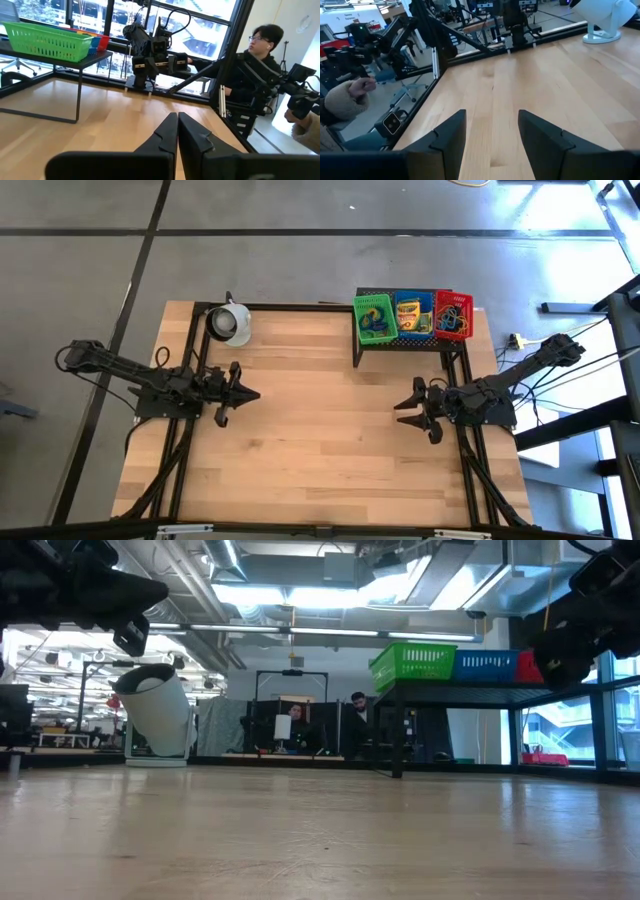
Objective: Pick & Place Office Desk Supplies
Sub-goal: Return to Home Position
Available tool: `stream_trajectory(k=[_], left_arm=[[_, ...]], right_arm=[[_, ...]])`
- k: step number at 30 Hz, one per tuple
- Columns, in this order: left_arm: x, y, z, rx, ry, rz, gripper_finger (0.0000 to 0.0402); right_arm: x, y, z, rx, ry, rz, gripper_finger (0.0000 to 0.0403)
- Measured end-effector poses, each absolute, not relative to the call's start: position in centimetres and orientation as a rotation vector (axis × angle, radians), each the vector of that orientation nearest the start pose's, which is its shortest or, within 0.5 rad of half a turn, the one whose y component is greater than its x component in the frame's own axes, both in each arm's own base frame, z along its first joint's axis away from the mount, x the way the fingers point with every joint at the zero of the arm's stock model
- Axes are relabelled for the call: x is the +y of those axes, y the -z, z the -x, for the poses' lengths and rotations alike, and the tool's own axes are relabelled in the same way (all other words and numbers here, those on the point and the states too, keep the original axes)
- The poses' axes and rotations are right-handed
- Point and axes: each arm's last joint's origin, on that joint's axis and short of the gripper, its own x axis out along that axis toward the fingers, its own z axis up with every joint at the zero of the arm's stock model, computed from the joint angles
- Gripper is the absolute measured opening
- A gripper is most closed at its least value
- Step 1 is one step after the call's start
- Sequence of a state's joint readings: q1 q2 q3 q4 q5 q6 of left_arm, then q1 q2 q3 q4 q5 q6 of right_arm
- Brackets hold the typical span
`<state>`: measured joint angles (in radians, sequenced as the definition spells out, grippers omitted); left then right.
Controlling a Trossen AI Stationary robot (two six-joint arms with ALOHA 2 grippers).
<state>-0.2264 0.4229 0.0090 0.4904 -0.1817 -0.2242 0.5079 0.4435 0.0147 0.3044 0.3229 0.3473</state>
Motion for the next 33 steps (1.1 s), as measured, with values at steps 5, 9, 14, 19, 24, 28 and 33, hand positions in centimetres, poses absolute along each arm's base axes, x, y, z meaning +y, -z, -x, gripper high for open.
stream_trajectory(k=[5,9,14,19,24,28,33], left_arm=[[-2.26,-17.56,-12.17,-0.07,0.051,0.227,0.0008],[-2.26,-17.56,-12.17,-0.07,0.05,0.22,0.0006],[-2.26,-17.56,-12.17,-0.07,0.05,0.22,0.0009],[-2.26,-17.56,-12.17,-0.07,0.05,0.22,0.001],[-2.26,-17.56,-12.17,-0.07,0.05,0.22,0.0007],[-2.26,-17.55,-12.17,-0.07,0.049,0.22,0.0006],[-2.26,-17.57,-12.17,-0.07,0.049,0.221,0.0006]], right_arm=[[5.22,-15.71,-11.25,0.151,-0.163,-0.299,0.0181],[5.22,-15.71,-11.25,0.151,-0.163,-0.301,0.0181],[5.22,-15.71,-11.25,0.152,-0.163,-0.301,0.0181],[5.22,-15.7,-11.25,0.153,-0.162,-0.301,0.0181],[5.22,-15.7,-11.25,0.153,-0.162,-0.301,0.0181],[5.22,-15.72,-11.26,0.152,-0.162,-0.303,0.0181],[5.22,-15.72,-11.26,0.152,-0.161,-0.304,0.0181]])
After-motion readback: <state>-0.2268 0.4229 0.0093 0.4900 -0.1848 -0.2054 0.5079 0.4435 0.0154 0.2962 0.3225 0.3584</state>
